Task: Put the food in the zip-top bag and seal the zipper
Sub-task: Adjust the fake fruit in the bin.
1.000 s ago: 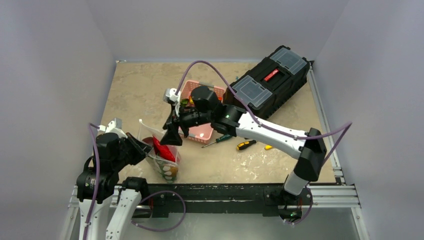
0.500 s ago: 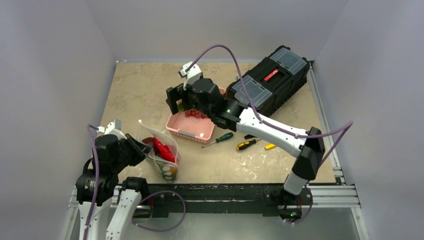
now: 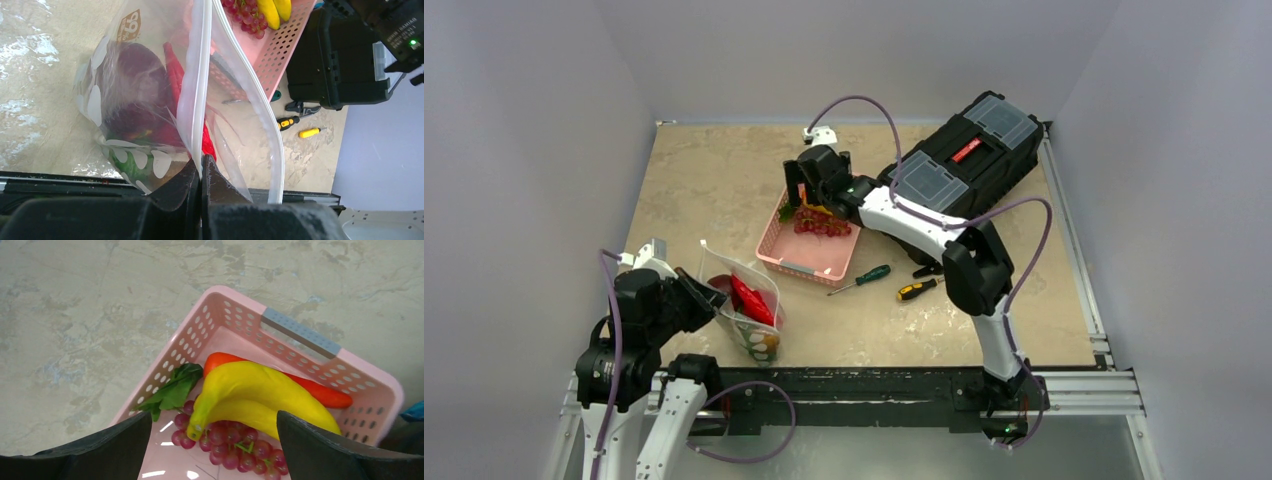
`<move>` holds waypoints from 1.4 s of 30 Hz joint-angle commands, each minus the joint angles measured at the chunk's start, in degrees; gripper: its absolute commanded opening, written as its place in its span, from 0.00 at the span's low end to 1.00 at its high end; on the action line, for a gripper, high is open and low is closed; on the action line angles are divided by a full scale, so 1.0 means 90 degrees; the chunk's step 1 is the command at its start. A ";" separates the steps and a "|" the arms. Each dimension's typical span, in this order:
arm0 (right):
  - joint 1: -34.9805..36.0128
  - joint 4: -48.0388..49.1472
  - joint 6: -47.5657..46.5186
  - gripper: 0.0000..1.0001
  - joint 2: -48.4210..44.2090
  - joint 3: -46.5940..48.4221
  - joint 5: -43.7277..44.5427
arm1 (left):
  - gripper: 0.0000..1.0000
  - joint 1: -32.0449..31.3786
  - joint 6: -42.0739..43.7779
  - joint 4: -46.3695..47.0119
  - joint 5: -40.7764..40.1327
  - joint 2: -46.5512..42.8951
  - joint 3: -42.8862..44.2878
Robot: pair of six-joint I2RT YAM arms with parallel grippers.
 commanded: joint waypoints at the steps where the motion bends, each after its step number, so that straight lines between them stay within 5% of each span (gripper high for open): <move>1: 0.0061 -0.0095 0.0805 0.95 0.0349 0.0845 0.0097 | 0.00 -0.0007 0.0082 0.0039 0.0026 -0.0024 0.0064; 6: 0.0049 -0.0811 0.1803 0.96 0.1036 0.1603 0.0261 | 0.00 -0.0007 0.0080 0.0021 0.0020 -0.0049 0.0064; 10: 0.0049 -0.0758 0.2133 0.86 0.1250 0.1539 0.0558 | 0.00 -0.0011 0.0079 0.0008 0.0025 -0.0053 0.0073; 16: 0.0049 -0.0358 0.1712 0.54 0.1375 0.1483 0.1048 | 0.00 -0.0009 0.0099 -0.0056 -0.0020 -0.0084 0.0084; 21: 0.0049 -0.0133 0.1441 0.15 0.1296 0.1377 0.0649 | 0.00 -0.0007 0.0099 -0.0023 -0.0009 -0.0064 0.0074; 24: 0.0049 0.0017 0.1493 0.01 0.0980 0.1126 0.0383 | 0.00 -0.0009 0.0099 -0.0004 0.0001 -0.0046 0.0055; 31: 0.0049 0.1068 0.1629 0.00 -0.0477 -0.0196 -0.0496 | 0.00 -0.0007 0.0108 0.0025 0.0015 -0.0034 0.0039; 36: 0.0049 0.3451 0.1550 0.00 -0.1838 -0.2269 -0.1645 | 0.00 -0.0007 0.0085 0.0108 0.0058 -0.0001 -0.0025; 42: 0.0049 0.5116 0.1138 0.00 -0.1884 -0.3668 -0.2708 | 0.00 -0.0009 0.0054 0.0229 0.0157 0.0053 -0.0097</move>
